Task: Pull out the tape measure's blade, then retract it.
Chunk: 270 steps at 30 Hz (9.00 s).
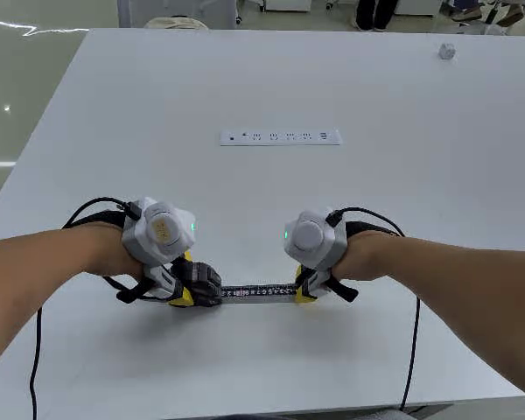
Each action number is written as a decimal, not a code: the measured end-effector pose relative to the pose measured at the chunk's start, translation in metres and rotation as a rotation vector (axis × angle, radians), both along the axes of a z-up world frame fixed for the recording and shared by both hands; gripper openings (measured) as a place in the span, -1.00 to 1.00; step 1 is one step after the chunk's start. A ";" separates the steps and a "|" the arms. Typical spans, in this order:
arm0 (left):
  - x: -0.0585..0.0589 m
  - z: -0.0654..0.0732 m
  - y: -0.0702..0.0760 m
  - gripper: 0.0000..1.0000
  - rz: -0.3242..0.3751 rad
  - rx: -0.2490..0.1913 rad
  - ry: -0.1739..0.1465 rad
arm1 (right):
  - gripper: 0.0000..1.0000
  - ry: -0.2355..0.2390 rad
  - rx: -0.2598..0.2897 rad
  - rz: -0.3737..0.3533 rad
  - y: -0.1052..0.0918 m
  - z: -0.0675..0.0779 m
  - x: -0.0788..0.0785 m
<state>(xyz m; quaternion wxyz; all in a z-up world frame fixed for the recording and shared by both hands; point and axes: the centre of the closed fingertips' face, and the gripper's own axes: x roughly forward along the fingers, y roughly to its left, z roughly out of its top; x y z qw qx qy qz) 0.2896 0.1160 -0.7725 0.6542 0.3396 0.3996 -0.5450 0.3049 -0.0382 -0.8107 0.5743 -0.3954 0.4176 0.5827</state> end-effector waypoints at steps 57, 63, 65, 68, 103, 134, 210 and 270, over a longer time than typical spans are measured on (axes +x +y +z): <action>0.004 -0.005 0.003 -0.34 0.005 0.008 0.002 | -0.76 0.008 -0.004 -0.028 -0.024 0.001 0.003; 0.003 -0.004 0.003 -0.34 0.006 0.008 0.001 | -0.76 0.007 -0.005 -0.029 -0.026 0.001 0.002; 0.004 -0.004 0.003 -0.34 0.007 0.008 0.002 | -0.76 0.007 -0.003 -0.031 -0.027 0.001 0.002; 0.003 -0.004 0.003 -0.34 0.007 0.009 0.002 | -0.76 0.007 -0.002 -0.034 -0.029 0.001 0.003; 0.005 -0.004 0.003 -0.34 0.009 0.011 0.000 | -0.76 0.014 -0.012 -0.063 -0.043 0.001 0.002; 0.004 -0.004 0.002 -0.34 0.010 0.010 -0.003 | -0.76 0.014 -0.020 -0.076 -0.058 0.001 0.003; 0.000 -0.002 0.002 -0.34 0.010 0.022 -0.001 | -0.76 0.017 -0.030 -0.115 -0.092 0.001 0.006; 0.007 -0.006 0.007 -0.18 0.103 -0.015 0.006 | -0.48 0.005 0.012 -0.164 -0.092 0.009 0.008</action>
